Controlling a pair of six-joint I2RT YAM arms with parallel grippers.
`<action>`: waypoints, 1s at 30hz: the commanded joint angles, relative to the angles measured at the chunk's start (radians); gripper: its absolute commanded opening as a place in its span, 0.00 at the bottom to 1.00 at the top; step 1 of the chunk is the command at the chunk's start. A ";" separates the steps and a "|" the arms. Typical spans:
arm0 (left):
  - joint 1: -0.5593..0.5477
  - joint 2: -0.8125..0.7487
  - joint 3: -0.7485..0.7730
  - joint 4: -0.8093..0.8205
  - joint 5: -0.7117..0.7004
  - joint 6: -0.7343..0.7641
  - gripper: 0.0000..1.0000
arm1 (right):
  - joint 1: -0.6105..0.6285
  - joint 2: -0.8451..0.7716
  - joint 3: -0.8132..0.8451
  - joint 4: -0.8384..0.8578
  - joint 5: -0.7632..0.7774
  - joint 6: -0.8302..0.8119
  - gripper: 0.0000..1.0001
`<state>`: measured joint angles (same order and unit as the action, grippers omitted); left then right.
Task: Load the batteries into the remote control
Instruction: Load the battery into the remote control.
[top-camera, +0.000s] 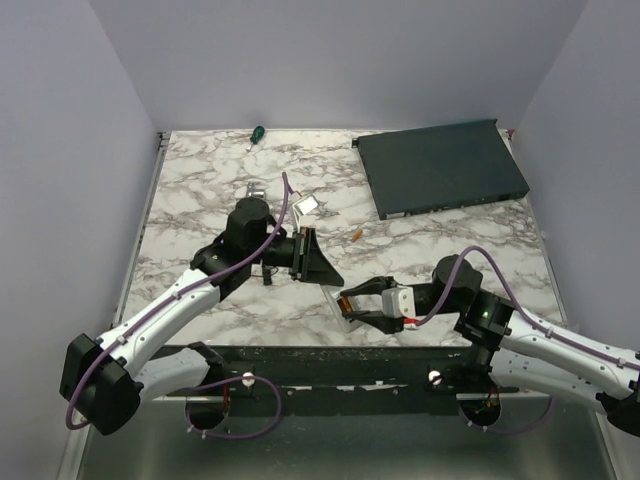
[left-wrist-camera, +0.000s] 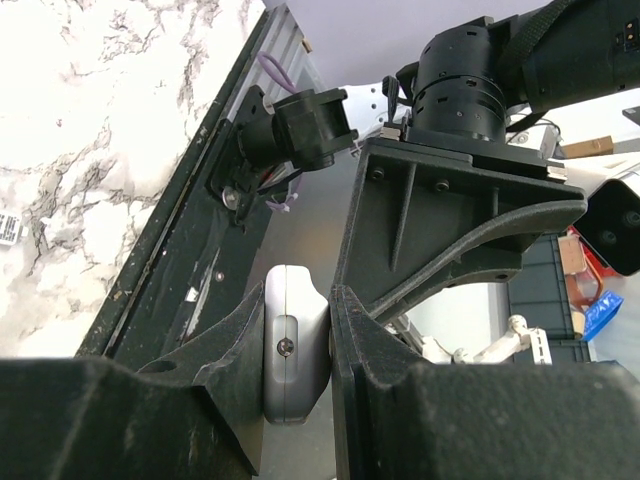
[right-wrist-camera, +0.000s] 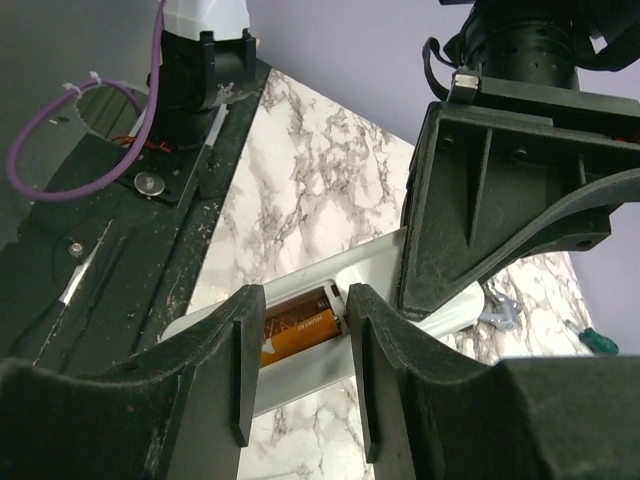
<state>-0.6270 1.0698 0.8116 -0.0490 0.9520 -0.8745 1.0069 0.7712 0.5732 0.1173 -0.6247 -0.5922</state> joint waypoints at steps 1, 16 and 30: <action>-0.007 0.007 0.039 0.005 0.031 0.018 0.00 | 0.002 0.010 0.043 -0.018 -0.038 -0.013 0.44; -0.009 0.015 0.044 -0.006 0.025 0.025 0.00 | 0.002 0.016 0.033 -0.013 -0.047 -0.015 0.27; -0.010 0.007 0.046 -0.009 0.025 0.028 0.00 | 0.001 0.011 0.018 -0.056 -0.024 -0.031 0.23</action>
<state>-0.6308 1.0836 0.8249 -0.0547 0.9546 -0.8600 1.0069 0.7868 0.5880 0.0948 -0.6460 -0.6109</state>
